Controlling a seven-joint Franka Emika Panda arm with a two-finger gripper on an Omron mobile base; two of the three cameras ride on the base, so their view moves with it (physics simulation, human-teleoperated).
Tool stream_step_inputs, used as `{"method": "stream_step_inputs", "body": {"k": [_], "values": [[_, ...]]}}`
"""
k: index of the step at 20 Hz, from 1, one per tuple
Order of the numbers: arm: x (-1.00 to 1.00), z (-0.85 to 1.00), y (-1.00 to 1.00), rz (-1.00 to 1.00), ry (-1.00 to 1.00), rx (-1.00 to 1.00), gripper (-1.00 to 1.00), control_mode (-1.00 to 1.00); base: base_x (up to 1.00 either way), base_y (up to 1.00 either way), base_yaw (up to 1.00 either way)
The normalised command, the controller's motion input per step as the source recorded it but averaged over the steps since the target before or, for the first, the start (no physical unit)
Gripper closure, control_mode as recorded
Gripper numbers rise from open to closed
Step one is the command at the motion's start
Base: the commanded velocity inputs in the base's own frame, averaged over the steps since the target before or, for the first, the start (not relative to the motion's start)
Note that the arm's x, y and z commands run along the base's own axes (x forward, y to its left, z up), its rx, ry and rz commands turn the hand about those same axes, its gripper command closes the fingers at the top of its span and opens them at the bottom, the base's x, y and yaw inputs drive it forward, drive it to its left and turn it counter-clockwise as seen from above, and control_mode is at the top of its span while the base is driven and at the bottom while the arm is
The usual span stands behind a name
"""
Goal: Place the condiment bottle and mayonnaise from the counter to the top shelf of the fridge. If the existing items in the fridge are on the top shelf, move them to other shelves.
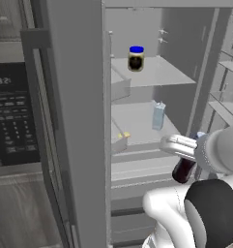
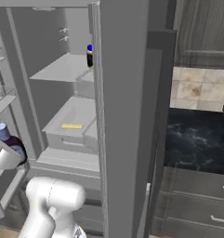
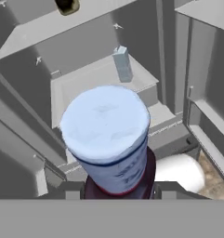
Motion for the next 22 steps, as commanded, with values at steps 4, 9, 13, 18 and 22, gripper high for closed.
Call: {"method": "stream_step_inputs", "body": {"k": [4, 9, 13, 18, 22], "values": [[0.00, 0.00, 0.00, 0.00, 0.00, 0.00, 1.00, 1.00, 0.56, 0.11, 0.00], [0.00, 0.00, 0.00, 0.00, 0.00, 0.00, 1.00, 1.00, 0.60, 0.11, 0.00], [0.00, 0.00, 0.00, 0.00, 0.00, 0.00, 1.00, 1.00, 0.43, 0.27, 0.02], [0.41, 0.52, 0.15, 0.10, 0.00, -0.03, 1.00, -1.00, 0.08, 0.07, 0.01], [0.66, 0.70, 0.03, 0.20, 0.00, -0.02, 1.00, -1.00, 0.00, 0.00, 0.00]]}}
